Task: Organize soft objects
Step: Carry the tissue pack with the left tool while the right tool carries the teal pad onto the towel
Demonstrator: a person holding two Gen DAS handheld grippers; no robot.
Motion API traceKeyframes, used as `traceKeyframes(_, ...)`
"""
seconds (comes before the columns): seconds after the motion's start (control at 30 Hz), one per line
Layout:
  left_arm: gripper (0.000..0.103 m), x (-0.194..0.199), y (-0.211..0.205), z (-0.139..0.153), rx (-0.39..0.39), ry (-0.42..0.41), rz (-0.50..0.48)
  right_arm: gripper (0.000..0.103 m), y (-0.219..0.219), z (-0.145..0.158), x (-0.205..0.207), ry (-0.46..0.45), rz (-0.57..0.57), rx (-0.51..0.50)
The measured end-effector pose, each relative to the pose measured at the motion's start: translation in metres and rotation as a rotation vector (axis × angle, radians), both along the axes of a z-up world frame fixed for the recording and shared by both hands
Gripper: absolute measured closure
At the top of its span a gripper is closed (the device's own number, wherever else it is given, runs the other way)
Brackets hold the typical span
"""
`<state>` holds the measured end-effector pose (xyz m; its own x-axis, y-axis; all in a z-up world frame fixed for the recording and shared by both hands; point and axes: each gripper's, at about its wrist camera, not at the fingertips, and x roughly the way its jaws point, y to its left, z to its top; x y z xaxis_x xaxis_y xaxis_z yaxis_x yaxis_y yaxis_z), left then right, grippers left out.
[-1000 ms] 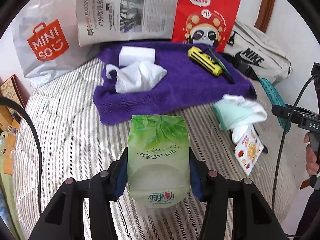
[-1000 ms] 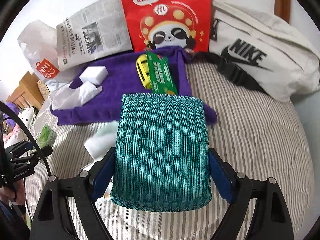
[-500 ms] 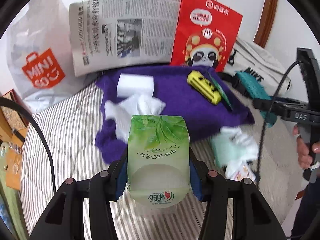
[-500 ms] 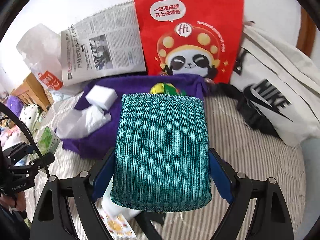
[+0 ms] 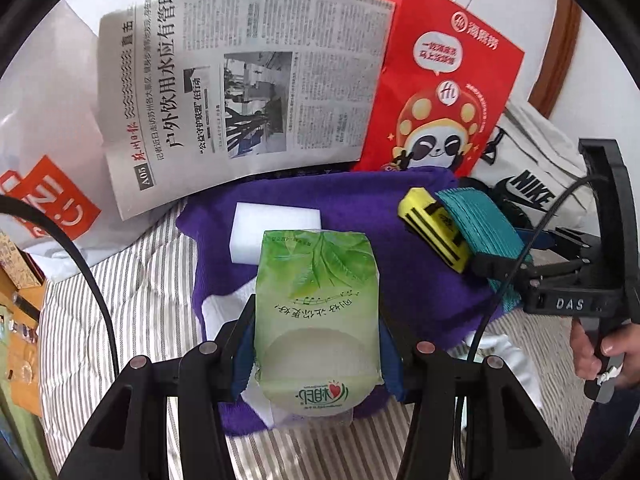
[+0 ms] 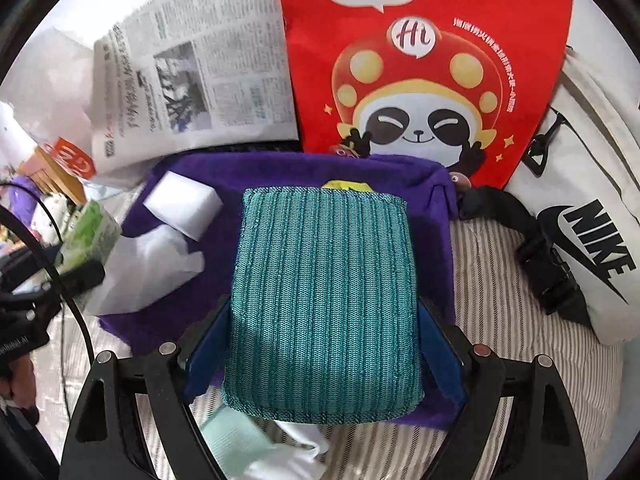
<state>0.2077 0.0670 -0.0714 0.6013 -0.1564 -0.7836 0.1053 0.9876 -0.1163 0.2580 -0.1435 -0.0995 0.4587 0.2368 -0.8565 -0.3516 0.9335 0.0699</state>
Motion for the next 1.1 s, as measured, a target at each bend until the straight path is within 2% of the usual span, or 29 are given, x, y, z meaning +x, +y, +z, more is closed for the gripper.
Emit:
traceKeyframes(0.27, 0.053, 0.033, -0.007, -0.011, -0.020, 0.032, -0.013, 0.016, 0.017, -0.010, 0.013, 0.004, 0.023, -0.068)
traceKeyframes(0.47, 0.053, 0.046, -0.009, -0.018, -0.001, 0.045, -0.016, 0.016, 0.030, -0.021, 0.008, 0.002, 0.081, -0.139)
traceKeyframes(1.1, 0.053, 0.048, -0.003, -0.025, 0.004, 0.063, -0.014, 0.014, 0.056, -0.056, 0.010, -0.012, 0.148, -0.264)
